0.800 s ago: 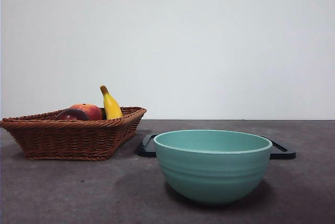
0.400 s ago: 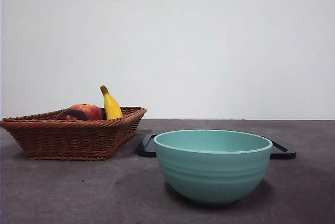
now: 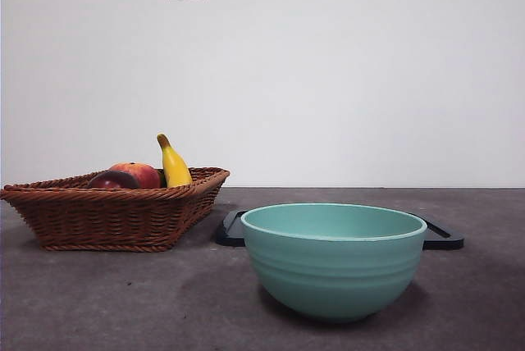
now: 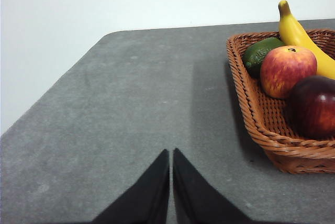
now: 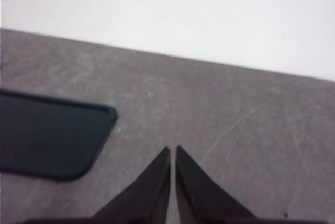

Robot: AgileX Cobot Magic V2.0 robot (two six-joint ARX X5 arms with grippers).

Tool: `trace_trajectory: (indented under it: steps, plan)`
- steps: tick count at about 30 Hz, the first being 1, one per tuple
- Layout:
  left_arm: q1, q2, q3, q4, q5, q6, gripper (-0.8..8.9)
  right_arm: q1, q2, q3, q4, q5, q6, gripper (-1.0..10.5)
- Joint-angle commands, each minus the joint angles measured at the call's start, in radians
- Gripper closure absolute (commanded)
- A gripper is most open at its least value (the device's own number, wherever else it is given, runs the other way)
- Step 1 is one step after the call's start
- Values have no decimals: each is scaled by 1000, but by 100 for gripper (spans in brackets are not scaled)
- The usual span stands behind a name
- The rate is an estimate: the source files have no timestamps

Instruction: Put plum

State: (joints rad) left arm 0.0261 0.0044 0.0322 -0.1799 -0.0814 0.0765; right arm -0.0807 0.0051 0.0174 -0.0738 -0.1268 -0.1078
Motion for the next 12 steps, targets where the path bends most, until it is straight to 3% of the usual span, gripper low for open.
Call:
trace_trajectory:
  steps: [1,12]
  plan:
    - [2,-1,-21,-7,-4,-8,805,-2,-2,-6,-26,5,0,941]
    - [2,-1,-21,-7,-4,-8,805,-2,-2,-6,-95,3,3,941]
